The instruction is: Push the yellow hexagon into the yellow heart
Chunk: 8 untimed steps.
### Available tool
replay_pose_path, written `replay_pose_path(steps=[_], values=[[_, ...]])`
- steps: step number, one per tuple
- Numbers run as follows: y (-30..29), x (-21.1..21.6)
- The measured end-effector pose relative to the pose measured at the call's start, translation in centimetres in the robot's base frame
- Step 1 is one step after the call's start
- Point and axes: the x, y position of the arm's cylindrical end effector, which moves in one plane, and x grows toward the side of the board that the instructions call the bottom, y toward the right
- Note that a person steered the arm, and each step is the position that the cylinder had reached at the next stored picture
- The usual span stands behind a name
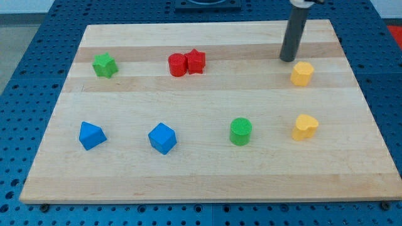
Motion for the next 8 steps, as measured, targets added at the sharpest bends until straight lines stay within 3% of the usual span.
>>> replay_pose_path(steps=[3, 5, 7, 8], values=[[1.8, 10.0], [2.6, 8.6], [0.1, 13.0], [0.1, 13.1]])
